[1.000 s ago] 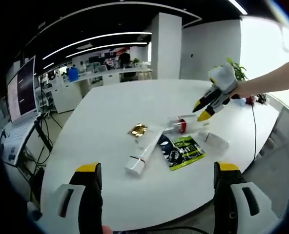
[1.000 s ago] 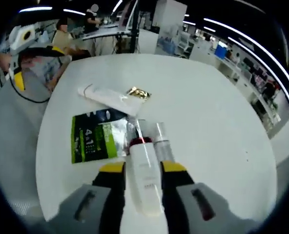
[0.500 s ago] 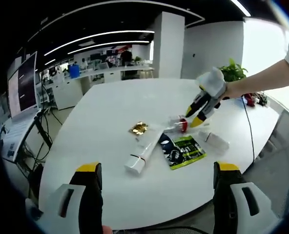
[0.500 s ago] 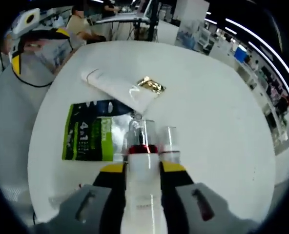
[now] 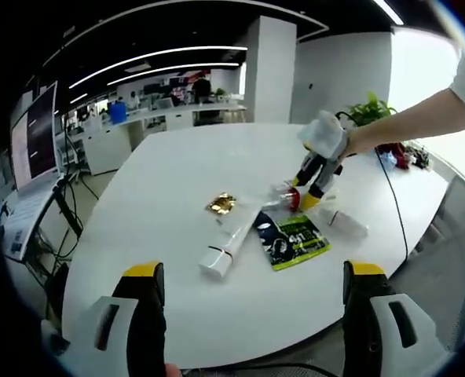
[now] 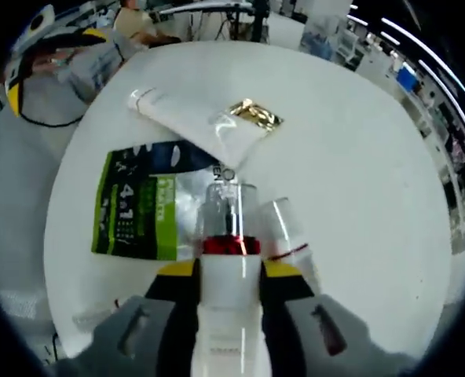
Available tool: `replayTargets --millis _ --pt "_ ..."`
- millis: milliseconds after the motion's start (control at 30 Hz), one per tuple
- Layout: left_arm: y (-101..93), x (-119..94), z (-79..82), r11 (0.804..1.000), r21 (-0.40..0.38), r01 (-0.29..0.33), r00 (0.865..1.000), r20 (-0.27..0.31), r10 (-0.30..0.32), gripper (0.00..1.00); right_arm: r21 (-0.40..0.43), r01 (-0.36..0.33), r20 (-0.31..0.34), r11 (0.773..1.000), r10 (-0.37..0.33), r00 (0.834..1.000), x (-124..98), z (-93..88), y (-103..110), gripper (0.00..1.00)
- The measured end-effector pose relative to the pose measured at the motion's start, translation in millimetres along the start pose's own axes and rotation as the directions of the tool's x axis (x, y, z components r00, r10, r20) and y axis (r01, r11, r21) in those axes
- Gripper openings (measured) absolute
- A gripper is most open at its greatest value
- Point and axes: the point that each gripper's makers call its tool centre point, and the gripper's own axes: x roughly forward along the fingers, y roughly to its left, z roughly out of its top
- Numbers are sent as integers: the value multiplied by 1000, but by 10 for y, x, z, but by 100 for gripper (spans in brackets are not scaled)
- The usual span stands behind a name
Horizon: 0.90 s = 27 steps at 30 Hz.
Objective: Arrange the skincare products in the storage area until every visible bottle or jar stands upright without overlapping.
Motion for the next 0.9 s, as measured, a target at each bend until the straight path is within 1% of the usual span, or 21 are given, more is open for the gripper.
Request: replayTargets --millis 67,267,467,533,600,733,767,867,900 --pt "-3 4 -3 1000 2 0 1000 -3 0 92 44 -21 -18 999 21 1000 6 -15 11 30" --pt "-19 24 -13 1000 11 1 1000 -10 -1 92 27 -34 -31 999 35 999 10 -21 31 31" --pt "-11 23 -18 1000 7 -2 1000 -11 2 91 38 -51 -2 998 51 999 -6 -18 30 31" --pt "-7 21 -18 1000 7 -3 1000 -11 3 91 77 -43 -7 996 44 999 2 -23 19 30" --pt "-4 20 -18 1000 7 -4 1000 -11 5 91 47 -40 -13 998 41 999 3 -15 33 30" --pt "-8 14 -18 1000 14 -6 1000 -11 6 91 57 -32 -14 998 33 999 7 -15 28 29" --pt "-12 11 -18 1000 15 -5 1000 -12 5 91 68 -24 -18 997 26 1000 5 -17 27 29" --pt "-22 3 -12 1000 18 -3 1000 -10 4 91 60 5 -21 998 -4 1000 -8 -12 48 29" --pt "-25 0 -11 1000 19 -3 1000 -10 3 91 52 21 -32 998 -20 999 -17 -25 48 29"
